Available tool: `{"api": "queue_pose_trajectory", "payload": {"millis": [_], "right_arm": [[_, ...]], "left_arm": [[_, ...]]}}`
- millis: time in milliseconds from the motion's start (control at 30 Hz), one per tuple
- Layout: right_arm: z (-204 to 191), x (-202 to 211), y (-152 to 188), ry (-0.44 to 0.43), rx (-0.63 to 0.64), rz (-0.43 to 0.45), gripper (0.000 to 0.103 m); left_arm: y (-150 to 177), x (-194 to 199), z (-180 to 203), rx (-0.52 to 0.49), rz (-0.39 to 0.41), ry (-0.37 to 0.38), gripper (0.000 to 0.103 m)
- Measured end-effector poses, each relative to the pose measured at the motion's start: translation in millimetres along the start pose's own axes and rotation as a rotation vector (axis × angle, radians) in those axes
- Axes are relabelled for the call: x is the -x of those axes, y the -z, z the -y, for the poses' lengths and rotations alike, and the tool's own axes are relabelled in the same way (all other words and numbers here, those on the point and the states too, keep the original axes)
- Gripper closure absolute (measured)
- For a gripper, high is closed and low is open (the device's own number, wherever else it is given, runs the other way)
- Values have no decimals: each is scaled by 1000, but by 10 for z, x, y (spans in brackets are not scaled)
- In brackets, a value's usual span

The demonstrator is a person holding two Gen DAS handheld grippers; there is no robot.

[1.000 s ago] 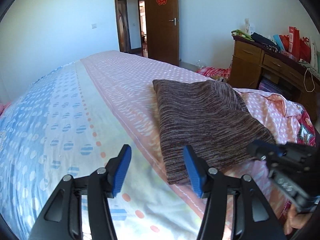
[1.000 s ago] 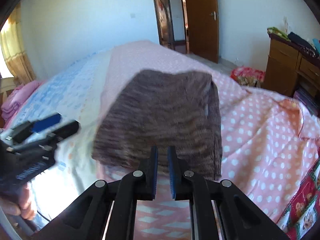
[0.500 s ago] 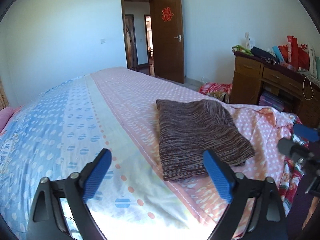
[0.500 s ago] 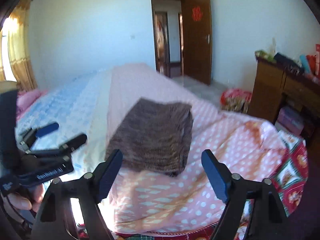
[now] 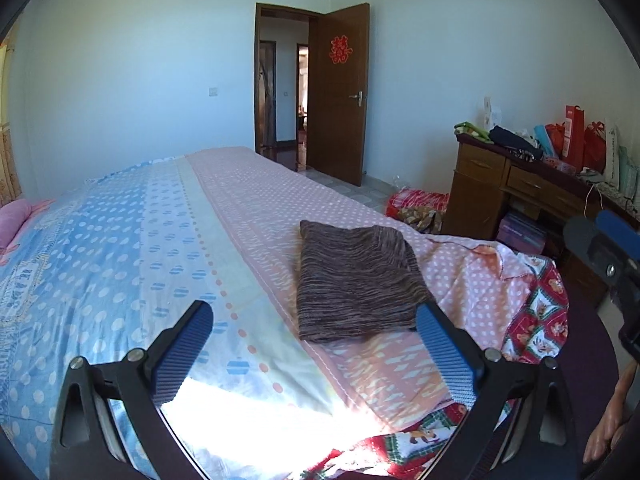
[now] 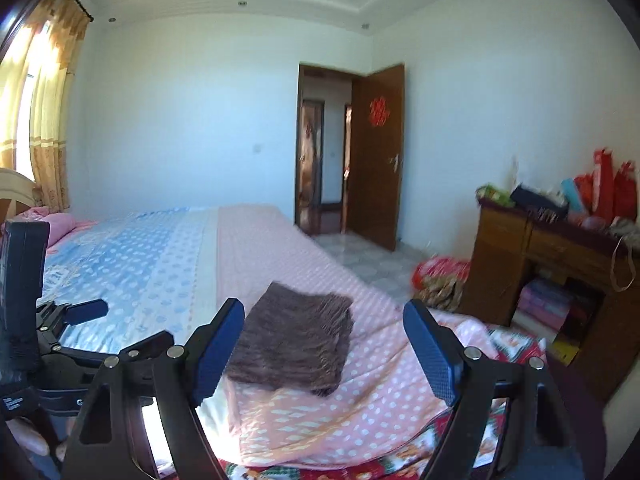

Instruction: Fold small clothes

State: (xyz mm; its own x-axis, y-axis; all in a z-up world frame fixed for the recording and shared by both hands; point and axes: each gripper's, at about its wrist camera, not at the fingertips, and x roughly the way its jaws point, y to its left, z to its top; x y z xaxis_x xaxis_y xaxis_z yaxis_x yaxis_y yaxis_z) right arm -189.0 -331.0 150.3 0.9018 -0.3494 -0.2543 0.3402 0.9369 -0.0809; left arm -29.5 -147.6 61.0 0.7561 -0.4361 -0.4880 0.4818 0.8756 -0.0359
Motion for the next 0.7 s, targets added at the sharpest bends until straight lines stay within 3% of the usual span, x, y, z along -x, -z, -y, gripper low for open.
{"api": "queue_pose_trajectory", "payload": {"millis": [33, 200, 400, 700], "right_arm": [[-20, 73, -33, 18, 14, 27, 11], [-136, 253, -113, 18, 46, 108, 11], [-154, 274, -144, -13, 32, 119, 11], [-76, 119, -96, -24, -27, 50, 11]], "left_arm": [[-3, 56, 19, -4, 16, -14, 0], [-25, 218, 43, -23, 80, -66, 0], [-65, 381, 60, -19, 196, -143, 0], [-47, 315, 104, -44, 161, -121, 0]]}}
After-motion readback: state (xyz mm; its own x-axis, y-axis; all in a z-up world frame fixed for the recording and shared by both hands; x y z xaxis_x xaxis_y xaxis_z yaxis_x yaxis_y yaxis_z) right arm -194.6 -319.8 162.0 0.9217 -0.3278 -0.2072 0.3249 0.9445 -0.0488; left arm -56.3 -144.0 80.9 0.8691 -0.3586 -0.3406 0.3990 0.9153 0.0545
